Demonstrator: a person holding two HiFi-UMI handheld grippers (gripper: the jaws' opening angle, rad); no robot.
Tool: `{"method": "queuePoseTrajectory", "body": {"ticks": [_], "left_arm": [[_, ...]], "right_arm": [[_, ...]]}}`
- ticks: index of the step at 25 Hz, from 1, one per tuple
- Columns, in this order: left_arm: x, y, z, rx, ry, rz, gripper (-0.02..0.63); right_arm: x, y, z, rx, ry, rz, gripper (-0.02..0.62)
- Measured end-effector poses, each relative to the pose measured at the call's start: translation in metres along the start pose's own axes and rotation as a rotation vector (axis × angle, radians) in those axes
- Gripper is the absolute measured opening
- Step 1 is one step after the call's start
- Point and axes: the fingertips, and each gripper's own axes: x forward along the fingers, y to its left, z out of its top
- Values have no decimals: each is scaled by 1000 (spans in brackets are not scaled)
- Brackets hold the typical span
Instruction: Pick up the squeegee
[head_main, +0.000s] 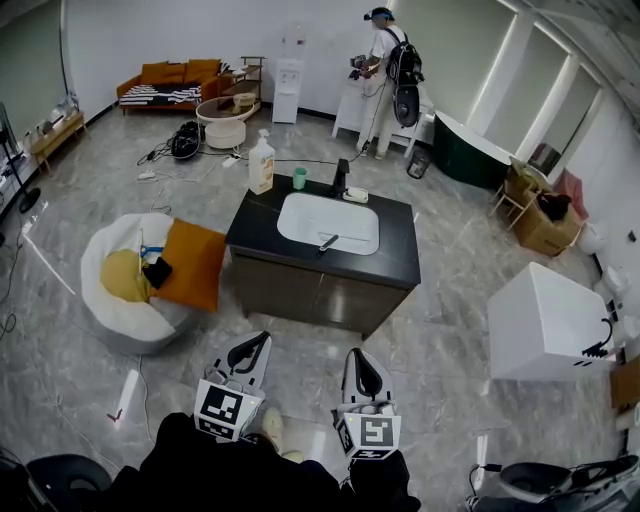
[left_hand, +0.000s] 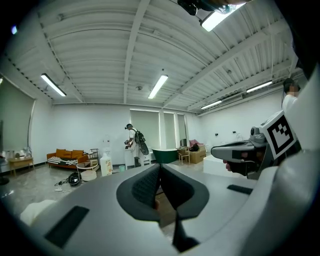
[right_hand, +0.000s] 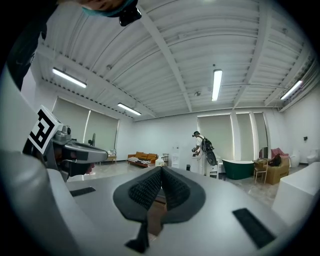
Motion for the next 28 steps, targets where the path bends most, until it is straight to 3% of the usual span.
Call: {"method": "queuePoseTrajectory", "body": {"ticks": [8, 14, 28], "left_arm": [[6, -8, -3, -11, 10, -6, 23], [41, 9, -9, -20, 19, -11, 23], [231, 135, 4, -14, 46, -140, 23]], "right_arm": [[-3, -3, -7, 9, 12, 4, 17], [26, -16, -15, 27, 32, -3, 17], [244, -63, -11, 84, 66, -85, 17]]}}
